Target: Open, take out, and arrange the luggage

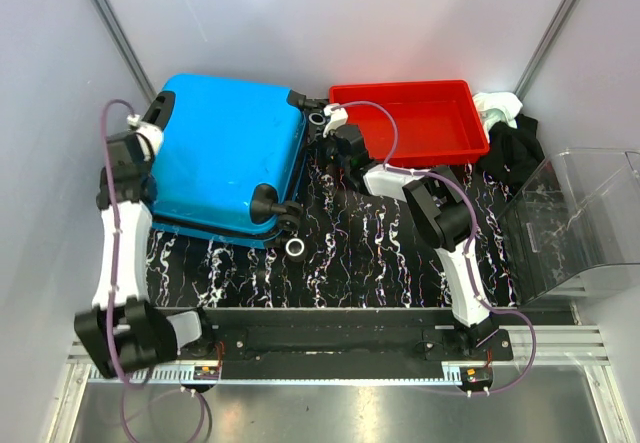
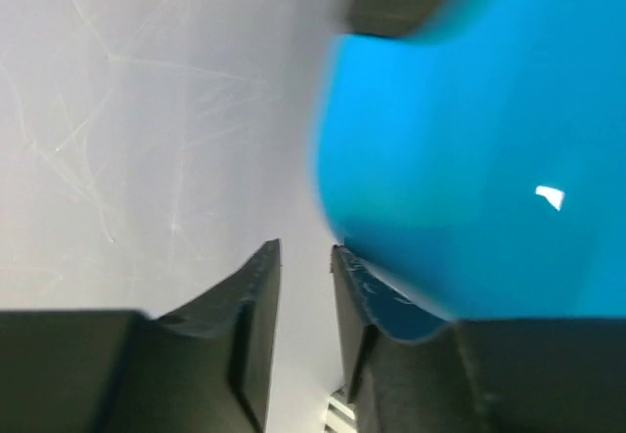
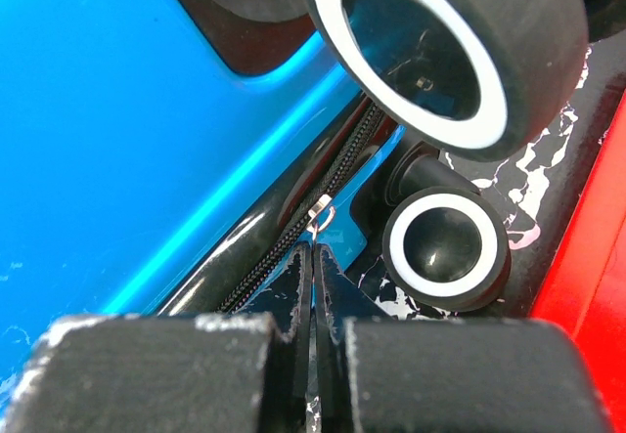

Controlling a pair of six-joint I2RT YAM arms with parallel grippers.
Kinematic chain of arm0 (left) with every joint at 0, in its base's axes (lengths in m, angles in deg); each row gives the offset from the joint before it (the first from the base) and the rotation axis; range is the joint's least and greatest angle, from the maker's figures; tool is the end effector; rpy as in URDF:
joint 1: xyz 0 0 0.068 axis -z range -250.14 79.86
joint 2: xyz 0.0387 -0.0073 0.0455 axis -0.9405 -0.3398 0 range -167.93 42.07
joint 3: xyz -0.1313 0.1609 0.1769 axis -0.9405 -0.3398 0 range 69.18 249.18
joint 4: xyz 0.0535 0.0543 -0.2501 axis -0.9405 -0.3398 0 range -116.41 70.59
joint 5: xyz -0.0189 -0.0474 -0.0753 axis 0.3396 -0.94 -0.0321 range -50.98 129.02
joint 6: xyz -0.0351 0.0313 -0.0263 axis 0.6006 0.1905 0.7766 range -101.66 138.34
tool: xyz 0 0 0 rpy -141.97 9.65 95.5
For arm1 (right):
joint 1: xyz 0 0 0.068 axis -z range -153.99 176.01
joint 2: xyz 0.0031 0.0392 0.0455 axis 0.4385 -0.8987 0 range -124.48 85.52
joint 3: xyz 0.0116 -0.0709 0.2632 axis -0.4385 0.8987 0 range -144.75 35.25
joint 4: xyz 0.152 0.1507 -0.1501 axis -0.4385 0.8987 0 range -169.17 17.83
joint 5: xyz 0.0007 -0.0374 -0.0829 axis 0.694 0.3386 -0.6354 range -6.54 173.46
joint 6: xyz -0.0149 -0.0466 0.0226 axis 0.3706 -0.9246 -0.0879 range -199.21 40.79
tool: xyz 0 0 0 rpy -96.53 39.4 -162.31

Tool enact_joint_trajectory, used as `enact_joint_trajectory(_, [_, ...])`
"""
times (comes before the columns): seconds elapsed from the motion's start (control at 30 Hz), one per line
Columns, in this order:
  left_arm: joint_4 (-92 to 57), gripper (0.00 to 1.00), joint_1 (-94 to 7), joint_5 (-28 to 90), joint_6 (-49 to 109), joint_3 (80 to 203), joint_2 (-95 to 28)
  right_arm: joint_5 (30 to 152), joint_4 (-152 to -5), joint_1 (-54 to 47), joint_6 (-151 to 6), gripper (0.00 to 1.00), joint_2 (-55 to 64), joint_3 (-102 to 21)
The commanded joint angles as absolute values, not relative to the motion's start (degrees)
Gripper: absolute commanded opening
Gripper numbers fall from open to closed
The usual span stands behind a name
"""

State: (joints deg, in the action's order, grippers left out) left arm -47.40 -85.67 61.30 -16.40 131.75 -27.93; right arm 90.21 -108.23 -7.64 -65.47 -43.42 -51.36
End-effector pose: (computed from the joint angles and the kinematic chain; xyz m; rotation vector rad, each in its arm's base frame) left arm 0.2543 0.0847 0.3275 0.1518 2.2825 0.9046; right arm 0.4254 0.2881 0.1731 -0.4056 1.8109 0.6898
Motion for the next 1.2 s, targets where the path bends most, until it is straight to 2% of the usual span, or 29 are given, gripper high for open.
enact_joint_trajectory(0.0, [-60.6,0.38,-73.0,40.5,-16.4,127.2,-19.9,95.8,-106.9,-10.5,-65.7,0.0,-42.7,-53.6])
enact_joint_trajectory(0.03, [-61.7,0.42,-70.4,39.3,-16.8,127.4,-17.0,95.9,-106.9,-10.5,-65.6,0.0,-42.7,-53.5])
enact_joint_trajectory(0.13, [-67.4,0.42,-64.9,32.7,-18.0,129.5,-14.7,95.6,-107.0,-10.5,-65.5,0.0,-42.7,-53.2])
enact_joint_trajectory(0.27, [-73.6,0.37,-57.2,29.8,-14.8,134.9,-16.9,95.2,-106.9,-10.5,-65.9,0.0,-42.8,-52.8])
enact_joint_trajectory(0.4, [-75.2,0.32,-41.4,35.0,-10.6,143.9,-24.4,94.5,-106.2,-10.5,-66.5,0.0,-43.1,-52.8])
enact_joint_trajectory(0.6, [-76.6,0.3,-29.0,43.9,-8.0,155.3,-39.3,93.6,-105.9,-10.5,-66.8,0.0,-42.7,-52.2])
enact_joint_trajectory(0.83, [-74.5,0.25,-28.1,53.1,-8.7,159.6,-51.3,93.3,-105.6,-10.4,-66.9,0.0,-42.7,-51.9])
enact_joint_trajectory(1.03, [-73.7,0.24,-29.3,56.7,-10.9,156.6,-52.2,93.3,-105.6,-10.5,-66.9,0.0,-42.1,-51.5])
enact_joint_trajectory(1.17, [-76.0,0.2,-30.7,56.0,-13.8,151.0,-48.9,93.6,-105.9,-10.6,-66.5,0.0,-41.5,-51.0])
